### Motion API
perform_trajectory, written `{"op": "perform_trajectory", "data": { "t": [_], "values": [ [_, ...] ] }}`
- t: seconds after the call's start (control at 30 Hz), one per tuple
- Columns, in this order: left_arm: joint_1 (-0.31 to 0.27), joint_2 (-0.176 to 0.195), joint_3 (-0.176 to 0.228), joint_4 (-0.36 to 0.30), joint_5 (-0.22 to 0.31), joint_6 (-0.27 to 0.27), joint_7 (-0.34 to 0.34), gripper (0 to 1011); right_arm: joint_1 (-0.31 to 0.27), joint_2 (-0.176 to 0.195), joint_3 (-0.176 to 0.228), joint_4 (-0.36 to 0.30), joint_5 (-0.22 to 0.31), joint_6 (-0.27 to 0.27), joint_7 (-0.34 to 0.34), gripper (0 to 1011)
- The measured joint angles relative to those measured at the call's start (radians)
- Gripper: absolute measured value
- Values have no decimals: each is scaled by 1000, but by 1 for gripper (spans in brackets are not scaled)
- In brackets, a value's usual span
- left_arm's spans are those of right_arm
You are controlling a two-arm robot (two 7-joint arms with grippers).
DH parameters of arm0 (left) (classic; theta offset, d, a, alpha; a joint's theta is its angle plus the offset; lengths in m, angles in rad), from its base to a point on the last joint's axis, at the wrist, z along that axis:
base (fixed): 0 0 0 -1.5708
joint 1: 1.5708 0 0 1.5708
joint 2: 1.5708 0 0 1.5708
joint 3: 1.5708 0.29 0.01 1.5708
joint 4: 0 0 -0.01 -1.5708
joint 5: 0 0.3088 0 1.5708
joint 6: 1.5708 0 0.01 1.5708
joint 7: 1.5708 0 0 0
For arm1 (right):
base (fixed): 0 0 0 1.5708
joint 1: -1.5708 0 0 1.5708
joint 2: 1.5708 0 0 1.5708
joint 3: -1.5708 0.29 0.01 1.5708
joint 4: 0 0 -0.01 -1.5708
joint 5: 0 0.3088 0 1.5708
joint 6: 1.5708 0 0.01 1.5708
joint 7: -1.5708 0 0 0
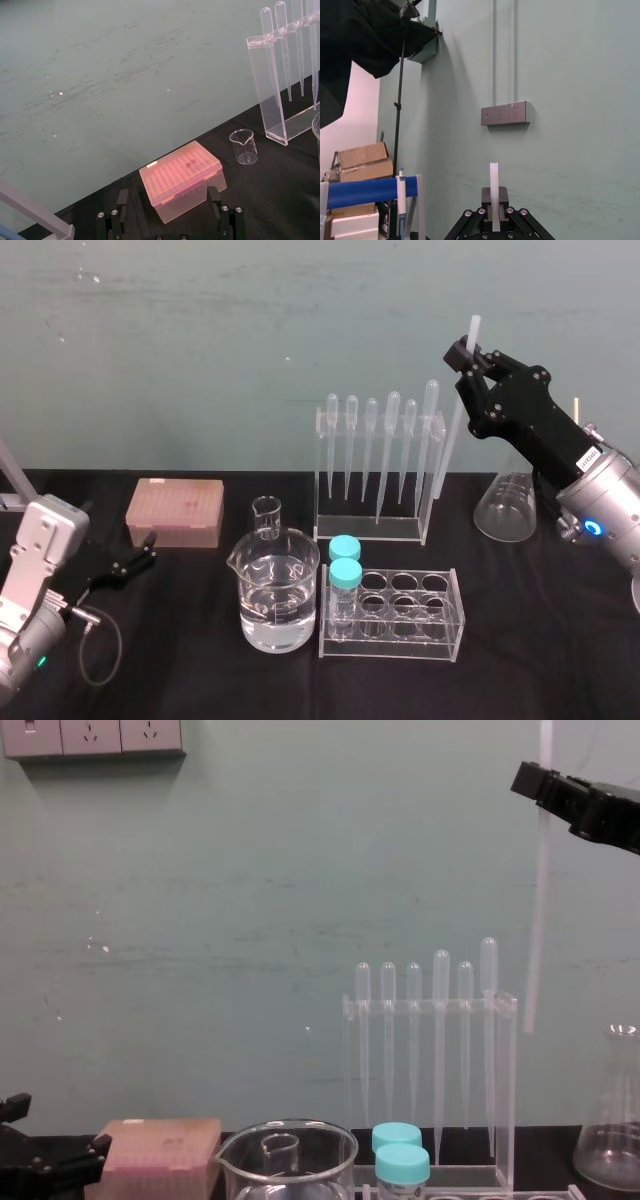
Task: Pick up the stirring rod with one hand, then place it down.
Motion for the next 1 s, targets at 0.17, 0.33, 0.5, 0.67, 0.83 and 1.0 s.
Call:
{"op": "perform_trajectory", "data": {
  "t": [0.17, 0.33, 0.5, 0.67, 0.83, 1.0],
  "values": [
    [0, 0, 0, 0, 0, 0, 0, 1000, 4, -1, -2, 4, 0, 1, 1, 69],
    [0, 0, 0, 0, 0, 0, 0, 1000, 6, -2, -5, 7, 1, 1, 4, 69],
    [0, 0, 0, 0, 0, 0, 0, 1000, 9, -3, -8, 11, 1, 2, 5, 69],
    [0, 0, 0, 0, 0, 0, 0, 1000, 9, -5, -11, 13, 1, 4, 6, 69],
    [0, 0, 0, 0, 0, 0, 0, 1000, 9, -5, -14, 14, 2, 5, 6, 70],
    [0, 0, 0, 0, 0, 0, 0, 1000, 10, -6, -16, 16, 4, 5, 8, 69]
  ]
}}
